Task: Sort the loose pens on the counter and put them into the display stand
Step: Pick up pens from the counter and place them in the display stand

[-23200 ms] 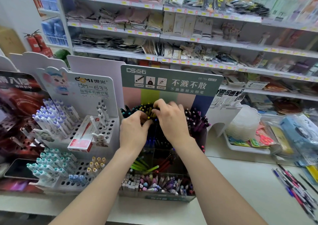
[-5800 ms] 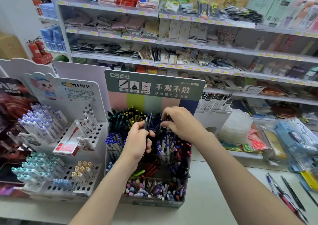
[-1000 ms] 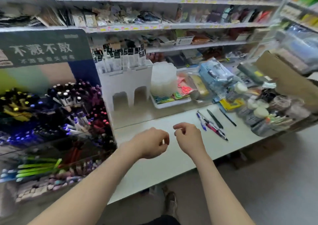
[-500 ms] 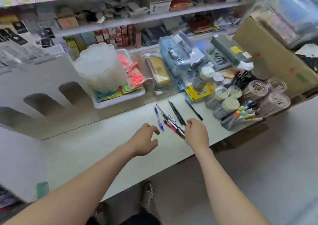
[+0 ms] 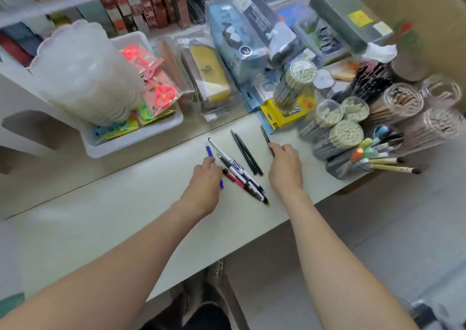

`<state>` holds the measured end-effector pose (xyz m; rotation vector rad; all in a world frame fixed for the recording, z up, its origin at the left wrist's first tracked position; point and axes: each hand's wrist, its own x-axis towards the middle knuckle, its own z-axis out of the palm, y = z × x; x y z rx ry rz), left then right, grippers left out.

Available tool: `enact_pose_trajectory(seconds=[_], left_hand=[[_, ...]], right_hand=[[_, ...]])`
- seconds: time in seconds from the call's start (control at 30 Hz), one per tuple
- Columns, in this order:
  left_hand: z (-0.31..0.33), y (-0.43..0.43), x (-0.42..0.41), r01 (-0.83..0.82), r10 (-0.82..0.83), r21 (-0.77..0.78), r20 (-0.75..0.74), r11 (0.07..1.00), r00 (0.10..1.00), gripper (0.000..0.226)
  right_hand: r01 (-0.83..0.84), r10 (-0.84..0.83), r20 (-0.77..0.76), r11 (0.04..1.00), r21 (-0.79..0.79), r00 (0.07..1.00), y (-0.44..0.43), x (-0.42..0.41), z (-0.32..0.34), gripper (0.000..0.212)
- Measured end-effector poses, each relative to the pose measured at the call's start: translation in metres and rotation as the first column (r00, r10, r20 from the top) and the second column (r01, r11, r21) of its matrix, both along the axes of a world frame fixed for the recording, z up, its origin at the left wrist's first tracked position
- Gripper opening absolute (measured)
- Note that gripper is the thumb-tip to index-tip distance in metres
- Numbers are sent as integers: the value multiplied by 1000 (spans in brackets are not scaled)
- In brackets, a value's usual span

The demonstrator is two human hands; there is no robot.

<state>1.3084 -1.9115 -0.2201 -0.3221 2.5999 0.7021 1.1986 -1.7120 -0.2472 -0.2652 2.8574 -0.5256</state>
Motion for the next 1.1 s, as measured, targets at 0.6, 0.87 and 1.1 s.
enact_pose_trajectory(seconds=[0.6, 0.87, 1.1], left_hand=[[-7, -21, -33, -147, 136, -62, -158, 987, 978, 91], [-28, -20, -37, -58, 64, 36, -234, 998, 970, 60], [-29, -17, -29, -62, 120, 178, -337, 982, 934, 58]], right_hand=[[-289, 299, -23, 937, 195, 954, -48, 61, -11, 77], [-282, 287, -5, 944, 171, 958, -46, 60, -19, 85], [-244, 241, 36, 955, 167, 970, -51, 66, -16, 91]])
